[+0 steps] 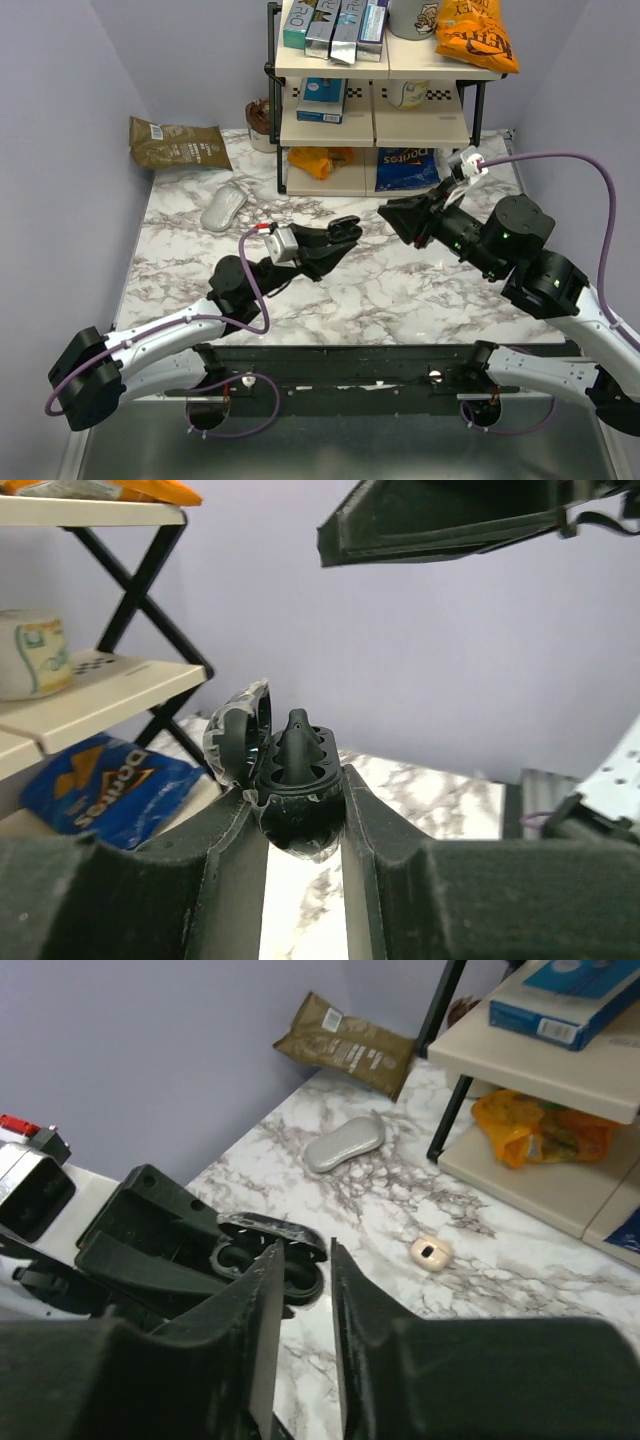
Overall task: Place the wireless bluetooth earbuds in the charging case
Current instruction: Adjust the earbud with the charging case, then close the charging case.
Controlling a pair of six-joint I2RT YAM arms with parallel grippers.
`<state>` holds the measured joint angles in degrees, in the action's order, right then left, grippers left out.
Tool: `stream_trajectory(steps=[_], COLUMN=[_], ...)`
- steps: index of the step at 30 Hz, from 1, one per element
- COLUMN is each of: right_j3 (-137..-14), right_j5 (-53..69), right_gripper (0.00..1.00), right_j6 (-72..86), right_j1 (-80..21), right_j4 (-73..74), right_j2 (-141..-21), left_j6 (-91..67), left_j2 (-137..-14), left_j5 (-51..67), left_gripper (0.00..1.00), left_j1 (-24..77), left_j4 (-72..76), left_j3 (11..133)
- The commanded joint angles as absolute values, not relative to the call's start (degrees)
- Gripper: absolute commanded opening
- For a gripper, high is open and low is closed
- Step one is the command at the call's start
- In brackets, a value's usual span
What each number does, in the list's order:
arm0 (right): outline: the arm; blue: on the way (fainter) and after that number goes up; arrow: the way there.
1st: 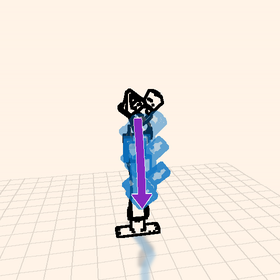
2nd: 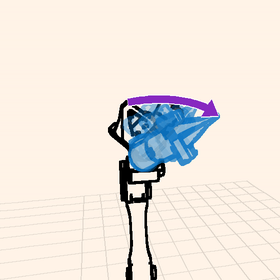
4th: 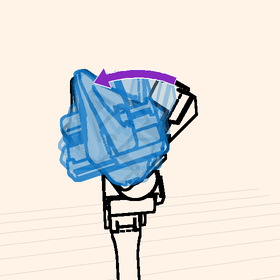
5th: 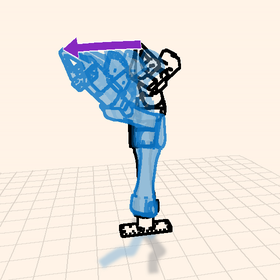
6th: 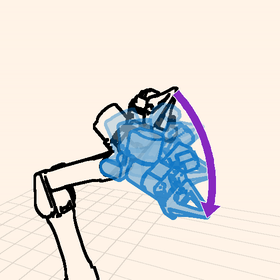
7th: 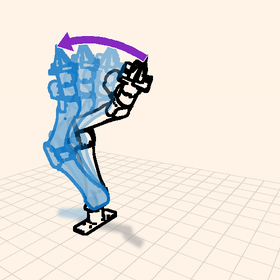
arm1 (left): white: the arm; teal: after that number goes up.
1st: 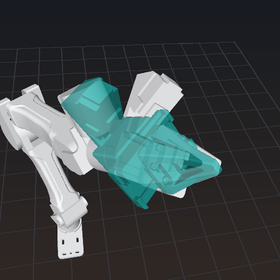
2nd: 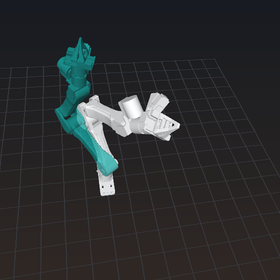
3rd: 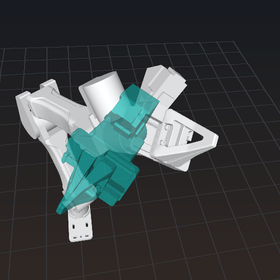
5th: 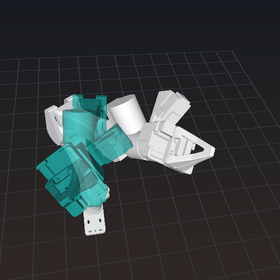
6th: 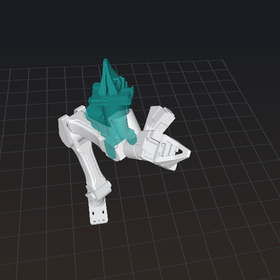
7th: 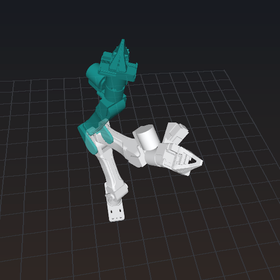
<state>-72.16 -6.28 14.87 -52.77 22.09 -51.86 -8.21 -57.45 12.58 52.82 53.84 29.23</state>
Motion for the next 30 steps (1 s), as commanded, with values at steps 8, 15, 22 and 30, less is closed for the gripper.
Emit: stream_trajectory(steps=[8, 15, 22, 30], right_j3=[-75.67, -76.73, -75.24, -74.88], right_j5=[-11.26, -7.56, -1.50, 5.62], right_gripper=[0.43, 0.43, 0.42, 0.40], right_j6=[10.64, 10.28, 9.93, 10.28], right_j1=[-52.82, -52.82, -52.82, -52.82], right_j4=[26.89, 27.51, 28.30, 29.53], right_j2=[-56.86, -59.32, -59.76, -60.29], left_j6=[-33.21, -35.69, -32.88, -28.30], left_j2=[-62.04, -65.74, -65.22, -63.55], left_j5=[45.78, 47.55, 45.79, 41.84], left_gripper=[0.00, 0.00, 0.00, 0.00], left_j1=[45.00, 44.91, 44.91, 44.91], left_j4=[71.35, 73.48, 71.28, 66.80], left_j3=[29.96, 31.90, 32.17, 31.82])
